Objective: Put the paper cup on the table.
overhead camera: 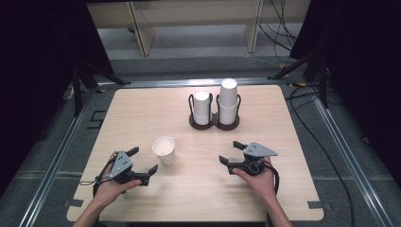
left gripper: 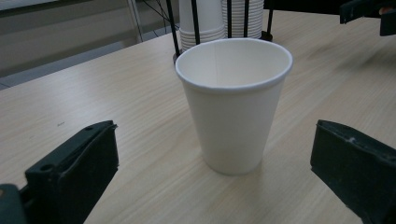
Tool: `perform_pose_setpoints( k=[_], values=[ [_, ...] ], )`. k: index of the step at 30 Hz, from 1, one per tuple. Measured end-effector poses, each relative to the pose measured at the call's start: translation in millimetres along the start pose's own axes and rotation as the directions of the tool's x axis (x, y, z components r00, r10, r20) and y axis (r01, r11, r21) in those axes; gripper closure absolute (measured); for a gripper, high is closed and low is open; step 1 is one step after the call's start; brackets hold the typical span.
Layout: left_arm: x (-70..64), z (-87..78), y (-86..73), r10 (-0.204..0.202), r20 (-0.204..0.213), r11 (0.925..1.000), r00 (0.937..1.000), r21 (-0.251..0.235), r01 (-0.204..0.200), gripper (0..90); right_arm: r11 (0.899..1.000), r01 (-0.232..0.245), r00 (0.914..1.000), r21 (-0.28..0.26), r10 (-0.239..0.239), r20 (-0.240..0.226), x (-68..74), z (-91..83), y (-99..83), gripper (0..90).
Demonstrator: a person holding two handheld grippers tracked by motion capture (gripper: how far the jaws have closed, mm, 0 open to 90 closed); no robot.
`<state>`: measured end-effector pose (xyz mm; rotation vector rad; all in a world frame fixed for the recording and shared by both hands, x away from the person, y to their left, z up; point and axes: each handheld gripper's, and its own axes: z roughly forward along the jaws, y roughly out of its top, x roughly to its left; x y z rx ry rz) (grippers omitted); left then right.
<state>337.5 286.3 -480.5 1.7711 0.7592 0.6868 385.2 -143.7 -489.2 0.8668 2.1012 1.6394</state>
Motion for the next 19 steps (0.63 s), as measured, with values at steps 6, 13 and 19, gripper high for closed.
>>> perform_pose_setpoints(
  k=[6,13,19],
  values=[
    [2.3,-14.1,-12.0,-0.016,-0.009,0.9999,0.9998,-0.004,0.016,0.4,1.0,0.023,0.9996,-0.01,-0.022,0.019,-1.9,-0.5,-0.5,16.3],
    [3.2,-23.8,-19.8,-0.026,-0.024,0.9996,0.9994,-0.008,0.025,0.3,1.0,-0.005,0.9998,0.009,0.005,0.019,-0.8,-2.5,-0.8,16.0],
    [-0.2,-17.8,-20.9,-0.025,0.004,0.9994,0.9997,-0.022,0.025,0.2,1.0,-0.025,0.9993,0.003,0.024,0.029,-1.0,-3.0,-1.1,15.7]
  ],
)
